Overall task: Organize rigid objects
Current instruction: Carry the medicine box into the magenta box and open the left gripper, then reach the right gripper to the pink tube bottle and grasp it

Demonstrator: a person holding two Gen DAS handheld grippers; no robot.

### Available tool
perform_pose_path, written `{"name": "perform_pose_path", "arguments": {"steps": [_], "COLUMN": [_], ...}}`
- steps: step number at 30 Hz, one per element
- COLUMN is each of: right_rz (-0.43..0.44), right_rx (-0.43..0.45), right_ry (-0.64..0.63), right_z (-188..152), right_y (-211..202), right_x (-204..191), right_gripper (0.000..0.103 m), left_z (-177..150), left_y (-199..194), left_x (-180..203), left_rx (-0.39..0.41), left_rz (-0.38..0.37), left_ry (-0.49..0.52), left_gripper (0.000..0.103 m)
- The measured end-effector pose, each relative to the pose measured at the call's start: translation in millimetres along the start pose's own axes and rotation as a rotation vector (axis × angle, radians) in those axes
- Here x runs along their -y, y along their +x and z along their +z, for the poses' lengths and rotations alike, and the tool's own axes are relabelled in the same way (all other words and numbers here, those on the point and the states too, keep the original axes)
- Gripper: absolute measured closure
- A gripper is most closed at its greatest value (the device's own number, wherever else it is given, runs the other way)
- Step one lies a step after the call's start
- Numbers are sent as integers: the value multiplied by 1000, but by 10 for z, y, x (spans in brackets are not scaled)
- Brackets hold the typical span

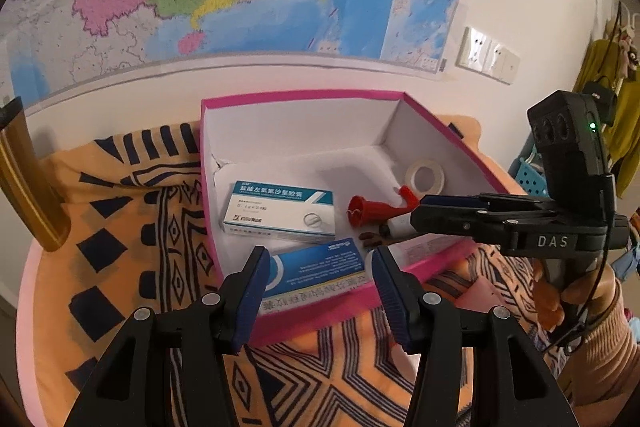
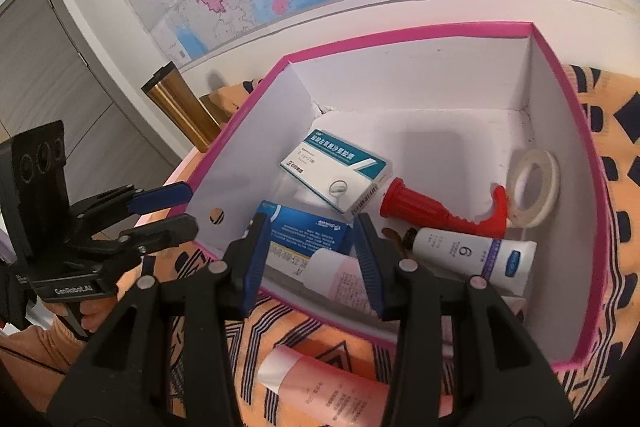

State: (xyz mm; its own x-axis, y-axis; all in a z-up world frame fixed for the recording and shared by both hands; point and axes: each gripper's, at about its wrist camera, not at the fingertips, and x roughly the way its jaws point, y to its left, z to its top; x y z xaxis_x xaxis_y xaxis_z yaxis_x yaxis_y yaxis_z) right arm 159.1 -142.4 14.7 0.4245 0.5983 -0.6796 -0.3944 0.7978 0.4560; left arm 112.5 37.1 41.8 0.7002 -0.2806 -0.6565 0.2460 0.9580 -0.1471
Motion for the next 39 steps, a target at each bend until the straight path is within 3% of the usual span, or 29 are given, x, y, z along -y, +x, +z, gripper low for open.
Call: {"name": "perform_pose_path", "arguments": {"steps": [12, 24, 31, 39], "right_rz": [11, 10, -47, -139], "right_rx": [67, 91, 72, 28], "right_ry": [-39, -76, -77, 42], "right_z": [-169, -347, -594, -940], "right_y": [-346, -544, -630, -697], "right_x": [-135, -285, -239, 161], "right_gripper": [57, 56, 51, 51], "left_z": [-204, -363, -564, -799], "left_y": [-209, -308, -200, 59], "left_x": [256, 336, 433, 615], "left_rx": [48, 49, -6, -100], "left_rz": [48, 31, -24, -88], "left_ry": [36, 25, 22, 24], "left_gripper": [47, 47, 46, 46]}}
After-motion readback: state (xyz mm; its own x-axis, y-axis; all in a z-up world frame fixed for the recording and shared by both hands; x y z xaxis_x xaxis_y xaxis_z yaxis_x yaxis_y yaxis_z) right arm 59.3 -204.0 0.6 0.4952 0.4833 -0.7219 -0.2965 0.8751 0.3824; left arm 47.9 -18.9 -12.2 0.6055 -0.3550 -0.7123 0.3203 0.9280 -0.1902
